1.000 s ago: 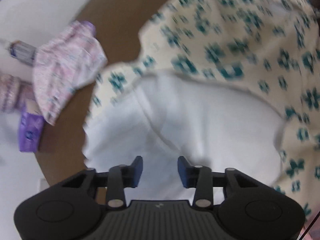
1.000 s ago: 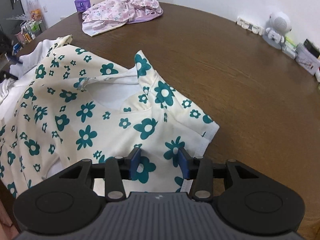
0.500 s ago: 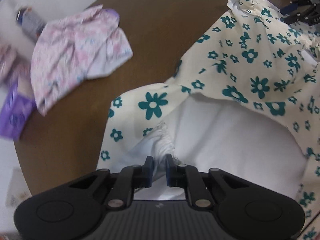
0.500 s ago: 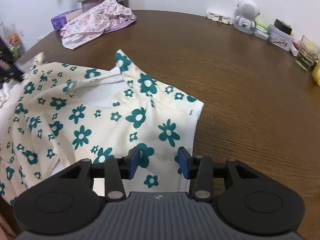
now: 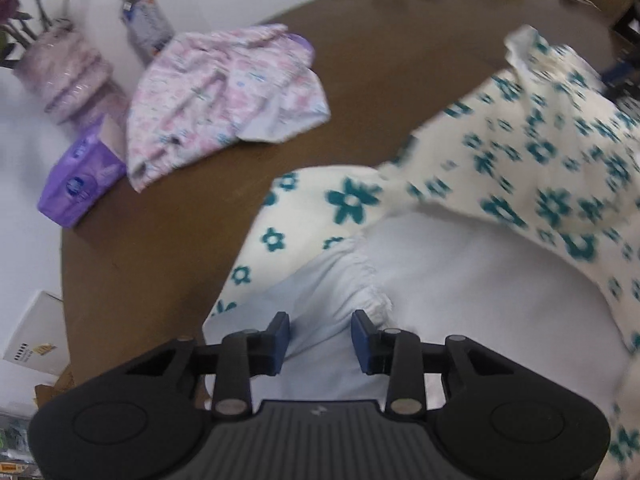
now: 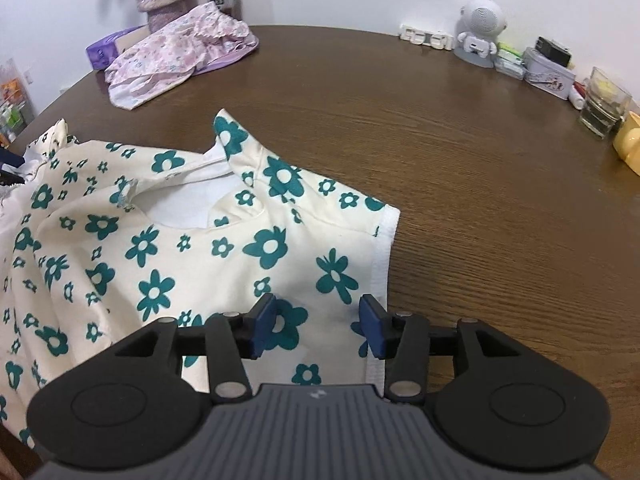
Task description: Fold clothes
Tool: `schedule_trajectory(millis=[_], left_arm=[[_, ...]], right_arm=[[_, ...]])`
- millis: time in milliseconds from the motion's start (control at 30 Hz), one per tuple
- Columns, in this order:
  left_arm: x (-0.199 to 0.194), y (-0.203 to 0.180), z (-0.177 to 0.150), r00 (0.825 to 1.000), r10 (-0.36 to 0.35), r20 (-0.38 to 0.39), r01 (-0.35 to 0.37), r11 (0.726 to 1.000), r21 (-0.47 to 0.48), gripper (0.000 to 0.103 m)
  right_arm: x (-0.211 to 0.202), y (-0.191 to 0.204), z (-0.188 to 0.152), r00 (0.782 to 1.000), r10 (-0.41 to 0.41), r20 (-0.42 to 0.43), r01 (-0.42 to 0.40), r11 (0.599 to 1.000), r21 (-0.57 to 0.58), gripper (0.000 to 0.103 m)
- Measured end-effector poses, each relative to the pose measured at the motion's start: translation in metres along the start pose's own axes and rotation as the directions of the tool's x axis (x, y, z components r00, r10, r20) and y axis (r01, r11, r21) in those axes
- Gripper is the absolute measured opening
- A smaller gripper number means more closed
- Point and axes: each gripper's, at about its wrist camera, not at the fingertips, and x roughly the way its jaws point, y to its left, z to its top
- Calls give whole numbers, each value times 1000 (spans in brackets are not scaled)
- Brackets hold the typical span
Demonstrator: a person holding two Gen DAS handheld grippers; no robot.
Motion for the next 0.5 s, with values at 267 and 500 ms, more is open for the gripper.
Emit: schedule_trajectory(millis=[267, 500], left_arm=[[10, 1, 22, 994, 101, 28, -101, 995, 15, 33], [1, -13, 10, 993, 69, 93, -70, 997, 9, 41]], right_arm=[[-2, -1, 10, 999, -39, 26, 38, 999, 31, 43], [13, 48, 48, 992, 77, 96, -61, 984, -165, 42]])
